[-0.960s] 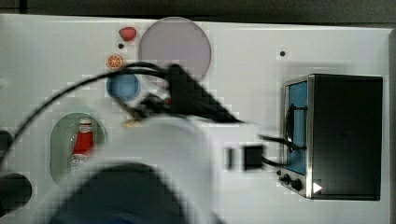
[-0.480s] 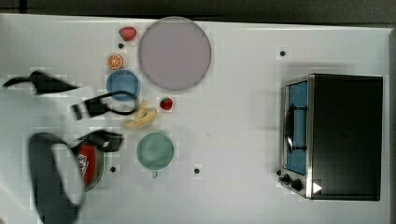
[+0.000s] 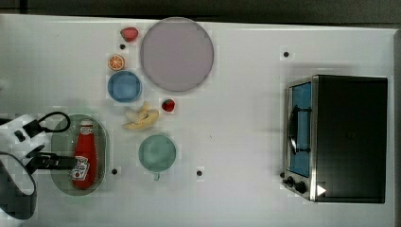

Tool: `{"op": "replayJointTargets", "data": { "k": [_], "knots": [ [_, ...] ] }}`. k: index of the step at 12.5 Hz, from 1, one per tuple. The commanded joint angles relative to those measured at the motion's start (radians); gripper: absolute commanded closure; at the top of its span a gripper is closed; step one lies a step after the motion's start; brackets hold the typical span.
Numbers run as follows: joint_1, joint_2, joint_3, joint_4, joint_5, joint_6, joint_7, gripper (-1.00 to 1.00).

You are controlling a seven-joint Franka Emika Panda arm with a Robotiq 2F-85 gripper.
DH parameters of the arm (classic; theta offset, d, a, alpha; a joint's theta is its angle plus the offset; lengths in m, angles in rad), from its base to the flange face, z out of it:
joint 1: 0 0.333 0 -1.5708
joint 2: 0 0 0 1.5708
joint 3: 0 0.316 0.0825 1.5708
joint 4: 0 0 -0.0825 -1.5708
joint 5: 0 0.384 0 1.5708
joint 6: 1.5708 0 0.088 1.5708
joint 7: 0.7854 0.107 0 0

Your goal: Pick ketchup from strainer and place it on the table

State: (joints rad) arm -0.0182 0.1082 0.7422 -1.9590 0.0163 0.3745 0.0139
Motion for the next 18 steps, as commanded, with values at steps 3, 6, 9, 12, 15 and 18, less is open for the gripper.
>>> {"op": "replayJointTargets", "data": {
  "k": [3, 6, 9, 12, 15, 18],
  "knots": [
    [0.006, 0.092, 0.017, -0.09, -0.117, 0.202, 0.057, -1.0],
    [0.012, 0.182, 0.016, -0.155, -0.195, 0.347, 0.076, -1.0],
    [0.015, 0.285, 0.014, -0.184, -0.265, 0.471, 0.14, -1.0],
    [0.03, 0.391, -0.003, -0.182, -0.365, 0.555, 0.246, -1.0],
    [0.053, 0.466, -0.036, -0.179, -0.501, 0.599, 0.332, -1.0],
    [0.073, 0.52, -0.048, -0.169, -0.536, 0.657, 0.394, -1.0]
  ]
}}
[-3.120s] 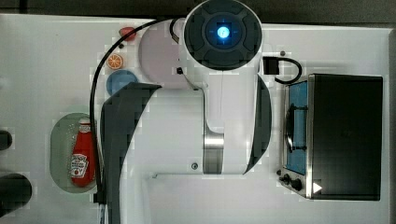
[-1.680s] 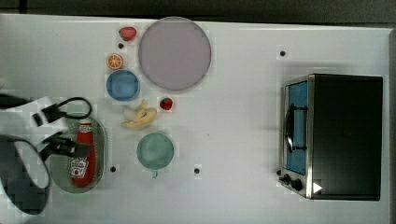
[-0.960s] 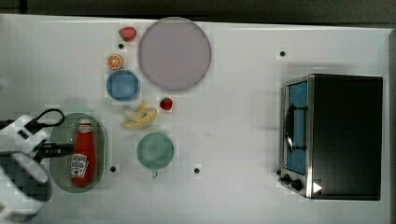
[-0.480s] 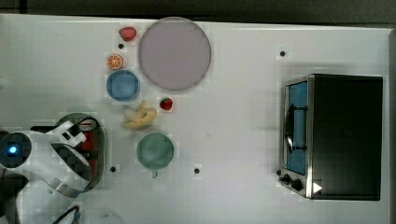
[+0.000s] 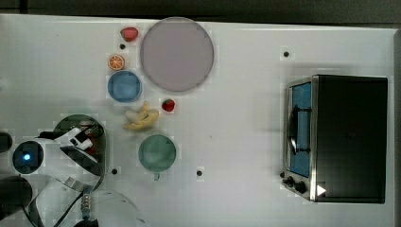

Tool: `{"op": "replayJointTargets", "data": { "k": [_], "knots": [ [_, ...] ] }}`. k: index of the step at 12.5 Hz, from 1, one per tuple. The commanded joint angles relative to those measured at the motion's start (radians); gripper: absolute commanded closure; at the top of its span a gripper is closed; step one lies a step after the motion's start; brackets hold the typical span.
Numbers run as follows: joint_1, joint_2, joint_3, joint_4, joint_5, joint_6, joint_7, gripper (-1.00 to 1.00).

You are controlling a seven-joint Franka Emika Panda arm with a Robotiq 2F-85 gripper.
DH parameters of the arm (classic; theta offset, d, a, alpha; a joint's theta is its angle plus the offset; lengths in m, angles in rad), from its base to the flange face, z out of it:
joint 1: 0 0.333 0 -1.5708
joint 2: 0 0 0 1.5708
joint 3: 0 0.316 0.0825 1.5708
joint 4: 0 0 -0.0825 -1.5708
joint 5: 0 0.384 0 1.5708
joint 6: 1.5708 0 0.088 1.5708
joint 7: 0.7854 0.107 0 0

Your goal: Pick ketchup from strainer and place it on the table

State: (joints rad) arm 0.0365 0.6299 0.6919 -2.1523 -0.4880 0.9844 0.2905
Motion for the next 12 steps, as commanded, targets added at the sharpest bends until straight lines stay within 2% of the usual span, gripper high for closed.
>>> {"op": "replayJointTargets", "data": {
  "k": [1, 4, 5, 7, 9, 12],
  "knots": [
    [0.024, 0.007, -0.005, 0.027, -0.033, 0.044, 0.118, -0.91],
    [0.037, 0.004, -0.017, 0.029, -0.048, 0.043, 0.118, -0.2],
    [0.034, -0.009, -0.012, 0.028, -0.046, 0.039, 0.118, -0.13],
    [0.008, -0.061, 0.023, 0.017, -0.021, 0.032, 0.118, -0.13],
    [-0.048, -0.13, 0.107, 0.008, 0.096, 0.021, 0.114, -0.13],
    [-0.153, -0.219, 0.249, 0.043, 0.304, -0.121, 0.055, -0.13]
  ]
}}
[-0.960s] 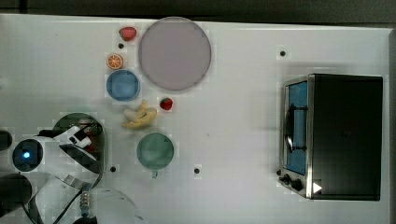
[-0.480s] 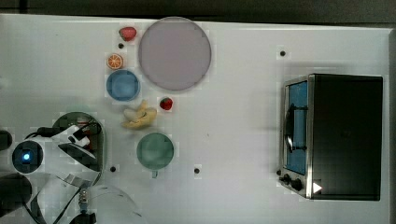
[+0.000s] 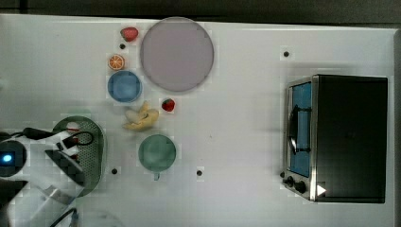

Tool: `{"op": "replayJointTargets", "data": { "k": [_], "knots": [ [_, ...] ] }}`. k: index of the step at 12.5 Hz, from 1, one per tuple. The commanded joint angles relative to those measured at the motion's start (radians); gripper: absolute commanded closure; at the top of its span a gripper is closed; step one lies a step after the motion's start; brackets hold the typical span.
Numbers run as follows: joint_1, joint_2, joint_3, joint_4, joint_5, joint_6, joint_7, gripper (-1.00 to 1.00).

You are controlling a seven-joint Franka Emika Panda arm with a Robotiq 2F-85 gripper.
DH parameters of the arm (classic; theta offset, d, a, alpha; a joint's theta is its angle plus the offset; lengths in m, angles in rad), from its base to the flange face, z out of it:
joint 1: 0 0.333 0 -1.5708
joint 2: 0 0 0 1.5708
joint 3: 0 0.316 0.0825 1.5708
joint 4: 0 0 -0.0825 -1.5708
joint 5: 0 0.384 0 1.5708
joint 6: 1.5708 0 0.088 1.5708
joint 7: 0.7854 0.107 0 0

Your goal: Pick ketchup from strainer and place it on the table

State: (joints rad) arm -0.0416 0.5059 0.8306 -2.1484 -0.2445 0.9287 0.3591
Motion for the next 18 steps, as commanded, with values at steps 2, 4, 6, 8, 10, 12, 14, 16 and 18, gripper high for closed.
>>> {"op": "replayJointTargets", "data": {
  "k": [2, 4, 6, 8, 10, 12, 14, 16, 18],
  "knots": [
    [-0.134, -0.127, 0.168, 0.105, 0.135, -0.219, -0.107, -0.13],
    [-0.176, -0.143, 0.184, 0.187, 0.151, -0.359, -0.195, -0.13],
    [-0.216, -0.155, 0.181, 0.26, 0.151, -0.457, -0.244, -0.13],
    [-0.27, -0.166, 0.18, 0.316, 0.148, -0.516, -0.276, -0.13],
    [-0.334, -0.178, 0.179, 0.359, 0.14, -0.549, -0.323, -0.13],
    [-0.407, -0.189, 0.176, 0.385, 0.139, -0.582, -0.377, -0.13],
    [-0.48, -0.203, 0.169, 0.389, 0.137, -0.63, -0.431, -0.13],
    [-0.546, -0.22, 0.156, 0.386, 0.113, -0.692, -0.471, -0.13],
    [-0.601, -0.236, 0.139, 0.384, 0.052, -0.736, -0.533, -0.13]
  ]
}}
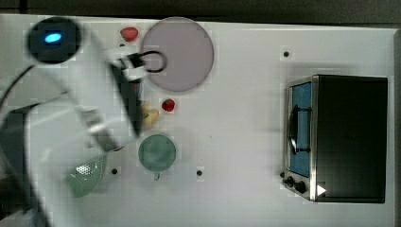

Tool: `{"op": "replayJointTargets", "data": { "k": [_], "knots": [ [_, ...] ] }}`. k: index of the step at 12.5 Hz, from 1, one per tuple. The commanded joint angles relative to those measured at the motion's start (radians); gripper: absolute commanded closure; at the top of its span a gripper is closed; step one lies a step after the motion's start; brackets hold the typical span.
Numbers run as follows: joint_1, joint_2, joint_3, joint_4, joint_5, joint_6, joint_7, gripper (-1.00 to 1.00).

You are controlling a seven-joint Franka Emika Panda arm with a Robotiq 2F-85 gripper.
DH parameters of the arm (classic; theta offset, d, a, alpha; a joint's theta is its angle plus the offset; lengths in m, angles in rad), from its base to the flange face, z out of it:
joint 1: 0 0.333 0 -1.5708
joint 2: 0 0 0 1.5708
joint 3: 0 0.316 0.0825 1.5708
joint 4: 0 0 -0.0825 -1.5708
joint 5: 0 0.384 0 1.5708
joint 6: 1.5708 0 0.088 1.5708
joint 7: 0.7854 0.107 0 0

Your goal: Pick ketchup from strainer and place it on the table

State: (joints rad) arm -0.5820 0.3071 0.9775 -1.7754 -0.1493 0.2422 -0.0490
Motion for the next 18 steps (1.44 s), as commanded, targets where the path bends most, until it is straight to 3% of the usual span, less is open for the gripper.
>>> {"op": "replayJointTargets", "data": {
  "k": [1, 7, 10, 15, 16, 18],
  "knots": [
    [-0.086, -0.04, -0.013, 0.011, -0.068, -0.051, -0.186, -0.13],
    [-0.199, -0.039, -0.079, -0.086, -0.081, 0.006, -0.401, -0.13],
    [-0.23, -0.038, -0.127, -0.233, -0.081, 0.184, -0.421, -0.13],
    [-0.234, -0.015, -0.209, -0.454, -0.081, 0.475, -0.421, -0.13],
    [-0.234, -0.004, -0.216, -0.48, -0.081, 0.528, -0.418, -0.2],
    [-0.234, 0.028, -0.218, -0.508, -0.083, 0.584, -0.414, -0.6]
  ]
}}
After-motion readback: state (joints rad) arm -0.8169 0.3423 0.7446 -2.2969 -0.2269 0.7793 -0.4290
